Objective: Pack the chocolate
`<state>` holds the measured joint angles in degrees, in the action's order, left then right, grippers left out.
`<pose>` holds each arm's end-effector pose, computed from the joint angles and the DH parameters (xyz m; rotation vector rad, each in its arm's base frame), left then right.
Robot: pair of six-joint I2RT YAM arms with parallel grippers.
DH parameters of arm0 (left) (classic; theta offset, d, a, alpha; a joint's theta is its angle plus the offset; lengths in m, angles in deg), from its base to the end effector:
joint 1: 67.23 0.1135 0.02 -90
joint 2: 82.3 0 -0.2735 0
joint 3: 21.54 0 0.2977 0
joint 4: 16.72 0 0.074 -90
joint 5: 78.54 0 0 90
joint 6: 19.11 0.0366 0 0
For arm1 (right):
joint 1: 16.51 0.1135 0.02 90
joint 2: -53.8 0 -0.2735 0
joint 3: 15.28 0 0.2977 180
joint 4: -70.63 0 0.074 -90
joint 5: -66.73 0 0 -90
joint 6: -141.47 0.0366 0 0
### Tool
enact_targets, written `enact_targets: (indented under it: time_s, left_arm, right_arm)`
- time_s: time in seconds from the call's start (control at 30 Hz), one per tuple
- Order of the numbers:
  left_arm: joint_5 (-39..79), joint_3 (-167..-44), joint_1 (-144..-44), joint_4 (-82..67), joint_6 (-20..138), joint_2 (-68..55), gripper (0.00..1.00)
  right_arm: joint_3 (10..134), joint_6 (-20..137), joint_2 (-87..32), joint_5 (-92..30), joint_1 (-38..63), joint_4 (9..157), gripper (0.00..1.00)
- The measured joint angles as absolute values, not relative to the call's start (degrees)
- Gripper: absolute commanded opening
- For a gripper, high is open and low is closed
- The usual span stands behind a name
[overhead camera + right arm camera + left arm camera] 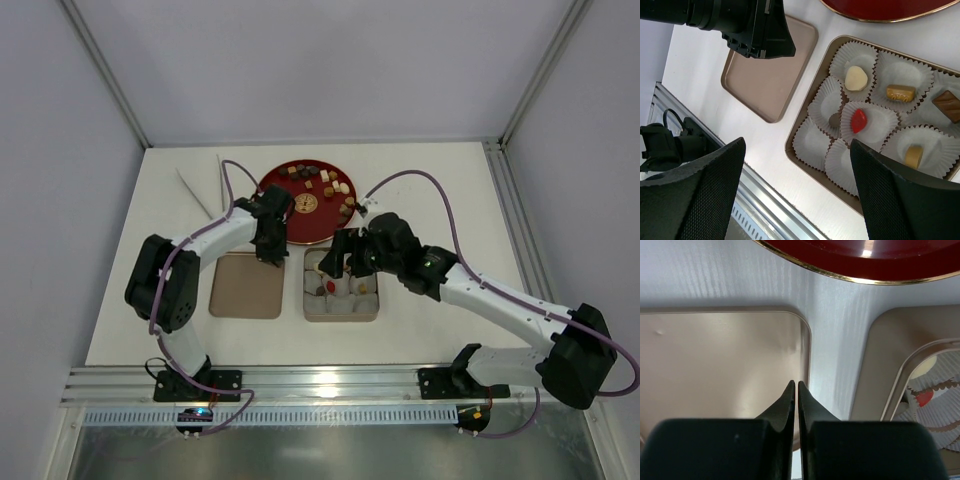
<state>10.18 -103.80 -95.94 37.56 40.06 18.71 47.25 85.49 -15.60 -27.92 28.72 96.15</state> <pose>0.3393 -0.1849 0.1805 -0.0578 2.8672 -0.1846 0.2181 0.2240 0.2747 -0.2721 2.2541 0.8670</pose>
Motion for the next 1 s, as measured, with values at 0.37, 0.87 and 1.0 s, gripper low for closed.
enact_targets:
  time_s: [0.37,0.87,1.0]
  left_arm:
    - [3.6,-105.3,-95.4,42.1,40.0,18.7,0.0]
    - [0.5,-101.4,-79.3,44.1,39.8,7.7,0.0]
    - [0.5,-101.2,-78.8,44.1,39.8,7.2,0.01]
  right_arm:
    - [53.5,87.4,-21.9,-25.4,33.7,97.4,0.79]
    - [69.0,89.6,-40.0,-20.7,38.7,102.9,0.55]
    - [74.8,90.4,-45.7,-18.7,39.2,105.6,0.51]
